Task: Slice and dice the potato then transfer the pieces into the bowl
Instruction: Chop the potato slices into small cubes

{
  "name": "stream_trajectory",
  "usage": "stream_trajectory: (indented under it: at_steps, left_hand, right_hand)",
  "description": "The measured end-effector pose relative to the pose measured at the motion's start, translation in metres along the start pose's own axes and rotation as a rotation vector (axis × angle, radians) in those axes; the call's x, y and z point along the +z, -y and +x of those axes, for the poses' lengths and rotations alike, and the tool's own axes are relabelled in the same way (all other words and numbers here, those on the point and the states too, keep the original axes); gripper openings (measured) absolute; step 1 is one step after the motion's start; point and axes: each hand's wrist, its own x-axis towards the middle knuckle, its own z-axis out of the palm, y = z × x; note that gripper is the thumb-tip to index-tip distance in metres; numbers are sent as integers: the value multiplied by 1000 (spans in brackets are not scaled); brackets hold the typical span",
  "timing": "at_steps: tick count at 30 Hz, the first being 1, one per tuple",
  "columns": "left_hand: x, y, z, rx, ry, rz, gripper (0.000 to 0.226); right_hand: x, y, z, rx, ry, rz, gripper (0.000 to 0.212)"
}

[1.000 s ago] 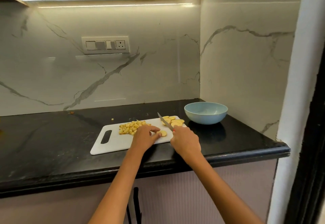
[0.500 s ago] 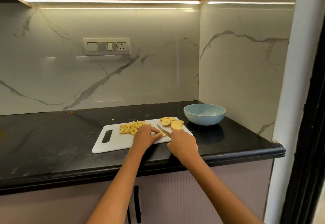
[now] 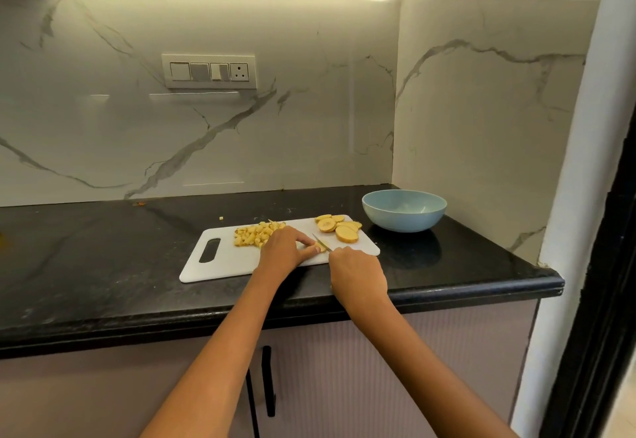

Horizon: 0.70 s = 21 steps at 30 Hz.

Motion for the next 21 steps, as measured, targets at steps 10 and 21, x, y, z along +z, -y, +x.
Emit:
stream_trajectory:
  at_steps: [10,21]
  left_hand:
    - [2,5,-5,-2,-117,-55,25]
    - [1,2,-6,54,-79,-15,13]
  right_hand:
    - [7,-12,7,142,3,215,23]
    - [5,-12,10,69,59,204,24]
